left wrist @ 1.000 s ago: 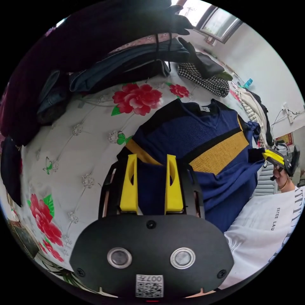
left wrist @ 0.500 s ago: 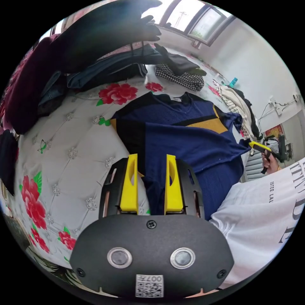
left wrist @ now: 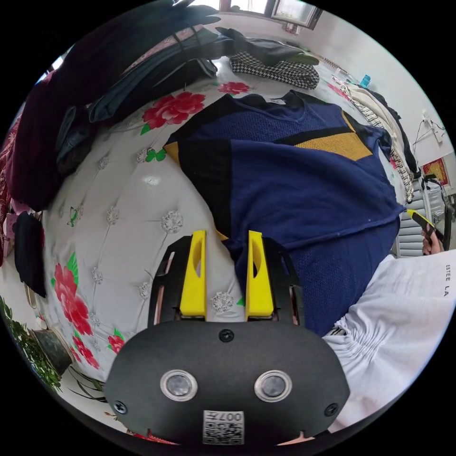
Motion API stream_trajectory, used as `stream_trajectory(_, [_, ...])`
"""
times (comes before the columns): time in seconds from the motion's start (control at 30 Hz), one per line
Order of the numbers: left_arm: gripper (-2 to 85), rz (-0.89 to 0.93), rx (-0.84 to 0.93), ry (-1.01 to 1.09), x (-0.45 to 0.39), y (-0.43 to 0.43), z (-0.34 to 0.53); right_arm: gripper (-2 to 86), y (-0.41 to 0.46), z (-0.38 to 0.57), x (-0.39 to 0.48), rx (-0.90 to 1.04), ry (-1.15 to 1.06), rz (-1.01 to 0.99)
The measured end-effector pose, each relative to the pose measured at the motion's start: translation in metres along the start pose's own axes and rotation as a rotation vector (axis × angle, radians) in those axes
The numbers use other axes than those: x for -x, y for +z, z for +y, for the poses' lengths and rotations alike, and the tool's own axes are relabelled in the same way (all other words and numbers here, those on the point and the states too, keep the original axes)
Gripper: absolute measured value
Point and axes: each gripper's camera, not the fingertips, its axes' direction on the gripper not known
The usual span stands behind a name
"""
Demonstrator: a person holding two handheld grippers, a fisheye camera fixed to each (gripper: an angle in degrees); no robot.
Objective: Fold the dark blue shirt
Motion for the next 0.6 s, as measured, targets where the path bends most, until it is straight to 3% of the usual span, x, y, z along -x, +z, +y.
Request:
stream_trajectory(0.3, [11.3, 0.006, -0.073, -0.03, 0.014, -0.039, 0.013, 1.8, -0.034, -0.045, -0.024, -0.177, -0.05, 0.051])
stream_trajectory(0.47, [9.5, 0.079, -0.059, -0.054, 0.011, -0.044, 0.012, 4.2, -0.041, -0.141, -0.107, -0.284, 0.066, 0.043])
stream_trajectory(0.6, [8.3, 0.165, -0.059, -0.129, 0.01, -0.045, 0.021, 5.5, -0.016, -0.211, -0.149, -0.246, 0.089, 0.101])
